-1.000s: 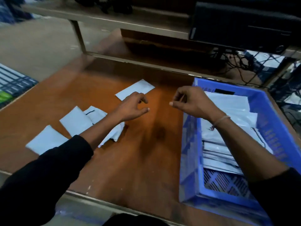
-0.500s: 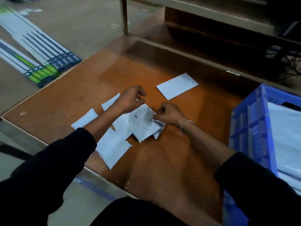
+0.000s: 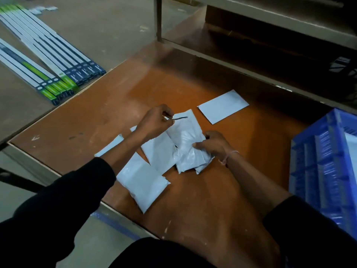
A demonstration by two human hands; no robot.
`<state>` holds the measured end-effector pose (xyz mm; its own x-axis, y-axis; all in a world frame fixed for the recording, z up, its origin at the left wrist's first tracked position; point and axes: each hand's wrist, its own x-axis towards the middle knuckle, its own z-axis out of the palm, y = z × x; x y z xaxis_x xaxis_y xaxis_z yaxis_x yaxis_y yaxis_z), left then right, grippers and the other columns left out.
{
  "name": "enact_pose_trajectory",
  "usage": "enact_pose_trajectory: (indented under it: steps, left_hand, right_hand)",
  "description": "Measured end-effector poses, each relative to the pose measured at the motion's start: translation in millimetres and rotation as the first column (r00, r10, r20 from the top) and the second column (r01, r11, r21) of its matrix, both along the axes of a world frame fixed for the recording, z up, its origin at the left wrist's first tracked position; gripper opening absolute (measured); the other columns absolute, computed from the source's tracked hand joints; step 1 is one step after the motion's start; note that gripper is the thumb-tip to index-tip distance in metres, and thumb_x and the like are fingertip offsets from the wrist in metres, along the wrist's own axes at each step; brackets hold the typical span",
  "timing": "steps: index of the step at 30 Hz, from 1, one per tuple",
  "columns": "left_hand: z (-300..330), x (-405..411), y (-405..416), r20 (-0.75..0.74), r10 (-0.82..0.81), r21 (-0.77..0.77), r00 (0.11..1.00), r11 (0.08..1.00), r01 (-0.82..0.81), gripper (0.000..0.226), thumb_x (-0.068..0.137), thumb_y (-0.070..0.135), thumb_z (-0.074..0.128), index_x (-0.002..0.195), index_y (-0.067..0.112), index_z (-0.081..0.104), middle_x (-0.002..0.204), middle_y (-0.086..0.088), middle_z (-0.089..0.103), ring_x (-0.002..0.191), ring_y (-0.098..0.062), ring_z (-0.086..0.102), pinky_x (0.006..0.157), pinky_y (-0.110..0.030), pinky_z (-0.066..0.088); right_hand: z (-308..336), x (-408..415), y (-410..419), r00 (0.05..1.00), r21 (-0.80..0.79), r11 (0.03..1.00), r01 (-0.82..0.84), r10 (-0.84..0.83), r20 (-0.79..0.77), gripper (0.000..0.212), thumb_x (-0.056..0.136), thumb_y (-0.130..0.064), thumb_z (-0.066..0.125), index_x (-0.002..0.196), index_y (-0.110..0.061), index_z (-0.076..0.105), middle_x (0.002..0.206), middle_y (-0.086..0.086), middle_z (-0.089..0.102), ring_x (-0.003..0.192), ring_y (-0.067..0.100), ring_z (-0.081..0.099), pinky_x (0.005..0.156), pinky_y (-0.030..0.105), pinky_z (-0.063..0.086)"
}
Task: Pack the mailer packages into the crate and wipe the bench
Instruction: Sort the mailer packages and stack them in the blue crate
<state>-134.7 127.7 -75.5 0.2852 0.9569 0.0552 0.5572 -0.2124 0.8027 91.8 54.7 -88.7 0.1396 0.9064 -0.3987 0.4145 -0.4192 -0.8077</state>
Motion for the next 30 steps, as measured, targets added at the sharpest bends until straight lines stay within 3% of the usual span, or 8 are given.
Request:
enact_pose_trajectory:
  steps: [4,8,12,16,22,24,28,30]
  left_hand:
    - [-3,15,2,0.093,0.068,-0.066,0.993,0.996,-0.062,0.023,0.09,0.031,0.073,0.107,0.017,0.065,0.103,0.005,0.068,0.095,-0.012,0.066,0.08,-0.036,0.057]
    - [-1,36,8,0.224,0.12,-0.282,0.967,0.958,-0.053,0.058,0.08,0.067,0.075,0.107,0.016,0.066,0.102,0.0,0.073,0.094,-0.017,0.071,0.078,-0.037,0.061]
    - [4,53,13,0.499,0.098,-0.383,0.861,0.916,0.117,0.035,0.09,0.036,0.077,0.116,0.013,0.073,0.107,0.004,0.078,0.094,-0.013,0.076,0.065,-0.02,0.058]
    - [-2,60,22,0.571,0.157,-0.401,0.806,0.91,0.106,0.035,0.093,0.026,0.075,0.124,0.01,0.07,0.11,0.006,0.076,0.091,-0.003,0.075,0.067,-0.017,0.058]
    - [-13,58,34,0.55,0.293,-0.445,0.782,0.895,-0.023,0.037,0.097,0.04,0.068,0.129,0.021,0.065,0.118,0.006,0.073,0.107,-0.014,0.07,0.085,-0.03,0.06]
    - [-19,58,36,0.525,0.286,-0.436,0.801,0.899,-0.035,0.041,0.099,0.044,0.063,0.136,0.025,0.059,0.127,0.005,0.069,0.114,-0.016,0.067,0.091,-0.034,0.058]
    - [-27,61,40,0.562,0.246,-0.443,0.789,0.896,0.036,0.042,0.103,0.043,0.056,0.14,0.026,0.057,0.132,0.004,0.069,0.12,-0.019,0.066,0.101,-0.042,0.055]
    - [-28,66,43,0.597,0.323,-0.53,0.735,0.846,0.059,0.04,0.102,0.043,0.055,0.138,0.026,0.06,0.128,0.003,0.072,0.119,-0.022,0.068,0.099,-0.045,0.056]
  right_hand:
    - [7,27,9,0.968,0.066,0.985,0.161,-0.144,-0.204,0.04,0.081,-0.01,0.081,0.119,-0.006,0.067,0.118,0.008,0.072,0.105,0.025,0.07,0.091,0.045,0.058]
    - [15,38,15,0.952,0.131,0.975,0.177,-0.136,-0.275,0.047,0.079,-0.014,0.084,0.121,-0.008,0.064,0.117,0.006,0.073,0.105,0.025,0.072,0.093,0.046,0.058]
    - [19,35,14,0.95,0.148,0.973,0.177,-0.129,-0.285,0.055,0.071,-0.02,0.09,0.117,-0.007,0.064,0.113,0.007,0.074,0.103,0.025,0.073,0.088,0.046,0.06]
    - [24,42,16,0.939,0.137,0.958,0.253,-0.209,-0.271,0.056,0.065,-0.029,0.093,0.108,-0.007,0.066,0.108,0.006,0.076,0.099,0.026,0.073,0.084,0.047,0.061]
    - [37,61,18,0.866,0.237,0.841,0.487,-0.43,-0.254,0.029,0.089,-0.019,0.075,0.109,-0.009,0.058,0.113,0.006,0.071,0.098,0.021,0.07,0.072,0.032,0.061]
    - [49,62,17,0.869,0.308,0.82,0.483,-0.406,-0.283,0.028,0.095,-0.02,0.068,0.118,-0.012,0.054,0.112,-0.004,0.067,0.099,0.012,0.068,0.07,0.023,0.06]
    - [58,56,28,0.832,0.241,0.87,0.43,-0.278,-0.481,0.028,0.099,-0.018,0.061,0.125,-0.008,0.058,0.119,0.005,0.072,0.106,0.024,0.071,0.08,0.034,0.061]
    - [47,46,31,0.885,0.213,0.917,0.338,-0.232,-0.405,0.021,0.099,-0.018,0.061,0.119,-0.011,0.063,0.114,0.005,0.074,0.105,0.027,0.071,0.074,0.034,0.059]
